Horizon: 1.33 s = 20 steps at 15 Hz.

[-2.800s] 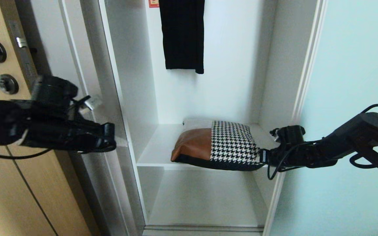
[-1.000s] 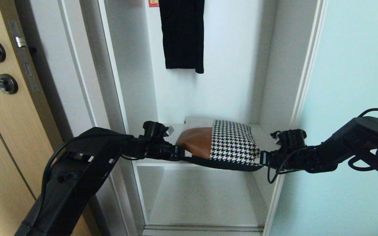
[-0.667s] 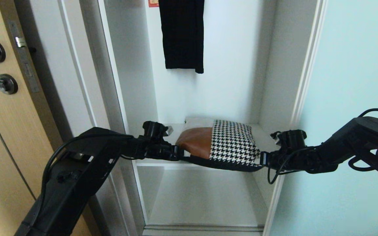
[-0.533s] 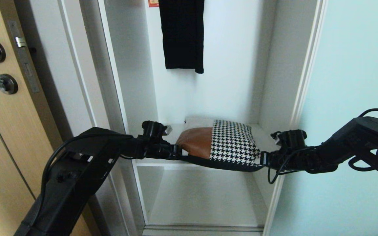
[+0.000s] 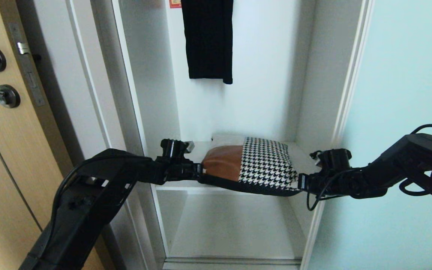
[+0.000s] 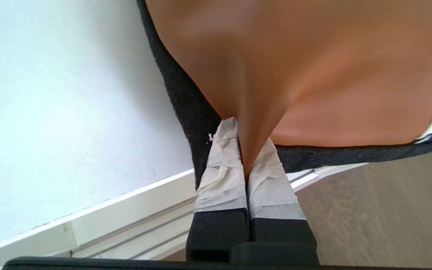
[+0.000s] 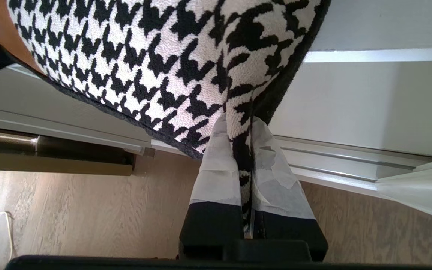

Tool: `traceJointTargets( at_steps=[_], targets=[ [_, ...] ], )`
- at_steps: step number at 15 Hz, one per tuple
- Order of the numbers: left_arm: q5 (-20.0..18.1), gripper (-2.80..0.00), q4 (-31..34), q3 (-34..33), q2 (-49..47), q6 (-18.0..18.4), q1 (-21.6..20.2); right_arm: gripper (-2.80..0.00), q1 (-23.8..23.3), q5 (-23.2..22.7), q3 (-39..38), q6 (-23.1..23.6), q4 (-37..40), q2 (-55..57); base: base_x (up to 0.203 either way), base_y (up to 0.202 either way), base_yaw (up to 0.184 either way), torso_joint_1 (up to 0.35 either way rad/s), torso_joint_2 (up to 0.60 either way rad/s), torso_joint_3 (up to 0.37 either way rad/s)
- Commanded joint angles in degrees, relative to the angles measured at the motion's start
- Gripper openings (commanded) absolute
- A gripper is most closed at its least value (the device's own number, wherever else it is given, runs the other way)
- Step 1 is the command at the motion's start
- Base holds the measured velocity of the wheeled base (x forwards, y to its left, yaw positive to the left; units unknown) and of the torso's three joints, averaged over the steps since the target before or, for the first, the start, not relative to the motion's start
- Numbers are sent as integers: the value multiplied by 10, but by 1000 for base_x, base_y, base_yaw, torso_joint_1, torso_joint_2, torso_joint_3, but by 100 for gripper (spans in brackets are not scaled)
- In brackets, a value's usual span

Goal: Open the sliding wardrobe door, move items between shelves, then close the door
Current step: Place the pillow on the lower shelf

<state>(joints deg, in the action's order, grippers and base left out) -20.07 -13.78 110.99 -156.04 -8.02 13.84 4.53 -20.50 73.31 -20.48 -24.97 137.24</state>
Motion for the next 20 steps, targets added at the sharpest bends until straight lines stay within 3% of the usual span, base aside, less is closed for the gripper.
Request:
traceJointTargets(
  at_steps=[1, 5, 7, 11, 15, 20],
  targets=[
    [0, -280, 0, -1, -9, -1, 0, -280, -1, -2, -2, -1, -2, -1, 0, 0, 0, 0, 0, 0],
    [-6, -280, 38, -10, 17, -13, 2, -280, -3, -8, -9, -2, -2, -13, 0, 0, 0, 0, 0, 0],
    [-6, -280, 64, -28, 55, -46, 5, -280, -3, -16, -26, -2, -3, -35, 0, 0, 0, 0, 0, 0],
    [-4, -280, 41, -140, 156, -112, 37, -280, 3, -21, -61, -3, -8, -81, 0, 0, 0, 0, 0, 0],
    [72, -280, 17, -212, 213, -136, 89, -280, 5, -22, -90, -8, -3, -136, 0, 0, 0, 0, 0, 0],
    [74, -280, -4, -280, 263, -169, 107, -280, 13, -35, -193, -14, -29, -205, 0, 0, 0, 0, 0, 0]
  ],
)
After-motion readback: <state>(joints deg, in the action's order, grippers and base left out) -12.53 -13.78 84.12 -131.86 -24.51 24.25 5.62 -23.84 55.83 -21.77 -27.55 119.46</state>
